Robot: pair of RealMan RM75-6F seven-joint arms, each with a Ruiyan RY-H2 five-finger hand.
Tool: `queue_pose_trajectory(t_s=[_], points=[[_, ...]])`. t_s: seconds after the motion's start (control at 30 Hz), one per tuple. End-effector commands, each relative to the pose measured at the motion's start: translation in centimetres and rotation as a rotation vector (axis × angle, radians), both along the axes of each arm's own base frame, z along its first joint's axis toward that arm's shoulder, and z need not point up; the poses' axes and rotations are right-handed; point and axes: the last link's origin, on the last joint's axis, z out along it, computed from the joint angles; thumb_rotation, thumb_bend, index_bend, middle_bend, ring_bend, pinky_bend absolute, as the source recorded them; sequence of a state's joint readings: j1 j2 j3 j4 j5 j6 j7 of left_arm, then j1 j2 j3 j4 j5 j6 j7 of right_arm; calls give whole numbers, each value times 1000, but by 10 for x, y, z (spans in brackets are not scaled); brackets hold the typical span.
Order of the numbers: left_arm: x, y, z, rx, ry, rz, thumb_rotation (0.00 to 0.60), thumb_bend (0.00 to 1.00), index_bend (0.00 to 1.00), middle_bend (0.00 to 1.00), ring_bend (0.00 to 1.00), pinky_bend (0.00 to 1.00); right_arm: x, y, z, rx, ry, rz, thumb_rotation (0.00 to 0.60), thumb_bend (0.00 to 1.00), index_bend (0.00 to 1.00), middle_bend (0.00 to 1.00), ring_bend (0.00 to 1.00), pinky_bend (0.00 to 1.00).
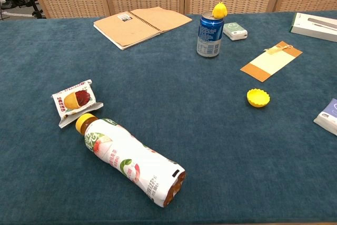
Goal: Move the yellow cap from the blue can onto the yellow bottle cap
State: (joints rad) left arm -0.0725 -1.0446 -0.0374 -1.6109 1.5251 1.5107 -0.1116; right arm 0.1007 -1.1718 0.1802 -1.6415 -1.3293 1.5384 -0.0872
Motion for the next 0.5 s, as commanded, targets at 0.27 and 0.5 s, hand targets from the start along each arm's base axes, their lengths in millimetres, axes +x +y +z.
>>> queue_pose_trajectory(t_s=[0.27, 0.5], points=[[0, 4, -2, -10, 3, 3, 600, 0, 0, 0, 0, 0, -3, -1, 0, 0, 3, -9, 600, 0, 0, 0, 0, 0], [3, 6, -3, -10, 4, -2, 600, 0, 0, 0, 0, 0, 16, -46, -4, 79, -11, 73, 600, 0, 16, 0, 0, 0]])
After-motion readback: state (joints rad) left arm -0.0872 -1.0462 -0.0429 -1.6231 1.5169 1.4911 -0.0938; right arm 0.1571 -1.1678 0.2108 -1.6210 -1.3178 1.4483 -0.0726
